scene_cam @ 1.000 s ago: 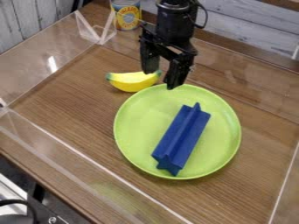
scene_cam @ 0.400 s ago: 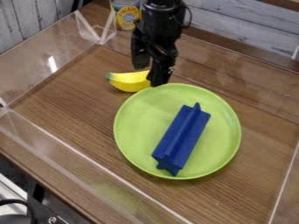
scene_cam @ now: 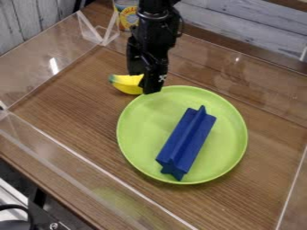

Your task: Put the banana in the green plate

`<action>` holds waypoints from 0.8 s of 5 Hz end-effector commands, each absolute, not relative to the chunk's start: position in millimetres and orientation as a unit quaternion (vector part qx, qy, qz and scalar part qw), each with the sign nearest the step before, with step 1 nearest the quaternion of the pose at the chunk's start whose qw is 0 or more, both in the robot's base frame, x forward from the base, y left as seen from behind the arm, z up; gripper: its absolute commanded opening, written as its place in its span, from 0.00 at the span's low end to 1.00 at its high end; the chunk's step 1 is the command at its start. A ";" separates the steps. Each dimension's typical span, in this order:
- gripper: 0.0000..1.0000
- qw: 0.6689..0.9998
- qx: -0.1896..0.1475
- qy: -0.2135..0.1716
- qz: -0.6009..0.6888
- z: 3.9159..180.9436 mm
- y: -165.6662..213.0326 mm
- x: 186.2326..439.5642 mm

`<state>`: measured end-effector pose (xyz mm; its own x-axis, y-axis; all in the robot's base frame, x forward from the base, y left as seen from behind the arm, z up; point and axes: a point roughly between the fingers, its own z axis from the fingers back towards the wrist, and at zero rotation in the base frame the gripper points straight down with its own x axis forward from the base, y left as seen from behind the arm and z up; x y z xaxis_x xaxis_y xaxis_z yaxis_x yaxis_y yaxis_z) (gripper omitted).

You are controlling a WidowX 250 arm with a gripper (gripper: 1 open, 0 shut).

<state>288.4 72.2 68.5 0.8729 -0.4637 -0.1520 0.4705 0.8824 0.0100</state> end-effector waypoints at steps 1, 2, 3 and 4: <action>1.00 0.967 0.038 0.041 -0.248 84.6 79.0 289.1; 1.00 0.966 0.037 0.036 -0.255 81.9 82.2 288.1; 1.00 0.965 0.037 0.031 -0.257 80.4 85.1 288.1; 1.00 0.965 0.037 0.025 -0.258 79.4 87.4 288.8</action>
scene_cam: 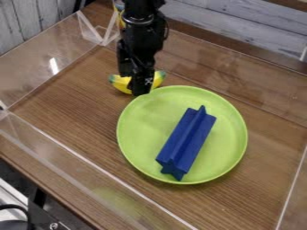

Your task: Put the banana in the green plate

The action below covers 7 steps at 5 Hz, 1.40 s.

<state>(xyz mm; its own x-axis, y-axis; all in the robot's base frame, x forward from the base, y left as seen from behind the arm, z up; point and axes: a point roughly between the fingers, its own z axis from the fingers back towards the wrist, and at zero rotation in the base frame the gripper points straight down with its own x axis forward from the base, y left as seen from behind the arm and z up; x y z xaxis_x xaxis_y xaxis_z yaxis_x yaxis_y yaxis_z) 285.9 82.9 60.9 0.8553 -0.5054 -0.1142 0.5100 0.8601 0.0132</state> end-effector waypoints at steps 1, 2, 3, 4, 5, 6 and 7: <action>1.00 0.965 0.038 0.021 -0.260 77.5 89.8 290.8; 1.00 0.964 0.038 0.017 -0.262 75.1 92.3 292.6; 1.00 0.963 0.039 0.014 -0.265 72.8 94.5 294.2; 1.00 0.962 0.039 0.010 -0.268 70.7 96.2 295.6; 1.00 0.962 0.040 0.009 -0.269 63.5 101.0 302.5; 1.00 0.963 0.042 0.007 -0.267 57.5 106.2 312.6; 1.00 0.963 0.042 0.005 -0.266 51.4 110.1 319.1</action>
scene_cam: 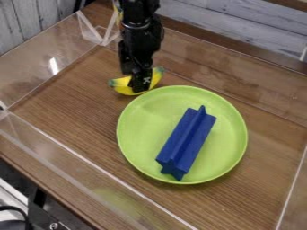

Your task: Put the banana in the green plate

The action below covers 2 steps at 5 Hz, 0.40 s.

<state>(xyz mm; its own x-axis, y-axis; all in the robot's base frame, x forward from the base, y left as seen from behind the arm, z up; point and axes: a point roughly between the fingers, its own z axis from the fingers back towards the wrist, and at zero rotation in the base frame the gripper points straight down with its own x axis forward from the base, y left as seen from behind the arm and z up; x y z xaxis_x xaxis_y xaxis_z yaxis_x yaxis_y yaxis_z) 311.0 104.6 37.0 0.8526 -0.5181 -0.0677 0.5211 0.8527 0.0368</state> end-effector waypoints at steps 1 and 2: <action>1.00 0.963 0.041 0.005 -0.265 44.8 113.1 322.6; 1.00 0.964 0.039 0.004 -0.264 38.2 115.3 325.3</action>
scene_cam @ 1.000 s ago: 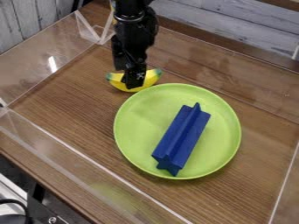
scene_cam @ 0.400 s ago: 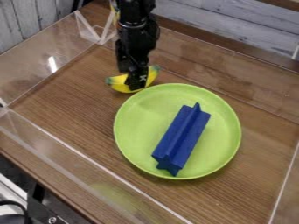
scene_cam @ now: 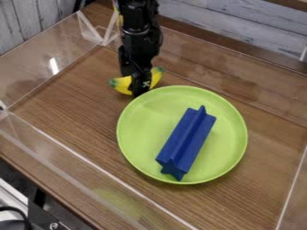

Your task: Put the banana in the green plate

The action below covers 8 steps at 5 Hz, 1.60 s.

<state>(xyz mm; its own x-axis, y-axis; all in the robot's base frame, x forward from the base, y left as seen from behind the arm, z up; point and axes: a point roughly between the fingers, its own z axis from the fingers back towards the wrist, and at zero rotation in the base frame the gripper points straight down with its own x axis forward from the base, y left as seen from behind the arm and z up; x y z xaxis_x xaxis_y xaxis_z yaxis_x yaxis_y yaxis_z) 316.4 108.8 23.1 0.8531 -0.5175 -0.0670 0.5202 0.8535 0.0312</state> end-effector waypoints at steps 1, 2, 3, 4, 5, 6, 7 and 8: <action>0.00 0.964 0.037 0.004 -0.263 34.3 115.9 326.7; 0.00 0.964 0.038 0.003 -0.262 35.7 115.3 329.0; 0.00 0.964 0.040 0.003 -0.263 39.8 114.2 331.1; 0.00 0.964 0.043 0.004 -0.263 44.7 112.7 333.1; 0.00 0.963 0.047 0.005 -0.265 51.0 110.1 335.2; 0.00 0.962 0.053 0.006 -0.269 57.0 107.5 338.0; 0.00 0.959 0.060 0.005 -0.275 60.1 104.9 342.1; 0.00 0.957 0.065 0.003 -0.281 62.6 101.4 344.4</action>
<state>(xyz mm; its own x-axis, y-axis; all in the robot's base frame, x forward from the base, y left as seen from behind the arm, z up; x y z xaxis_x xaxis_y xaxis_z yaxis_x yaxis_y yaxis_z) 332.9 99.5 37.3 0.8410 -0.5328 -0.0941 0.5389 0.8403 0.0588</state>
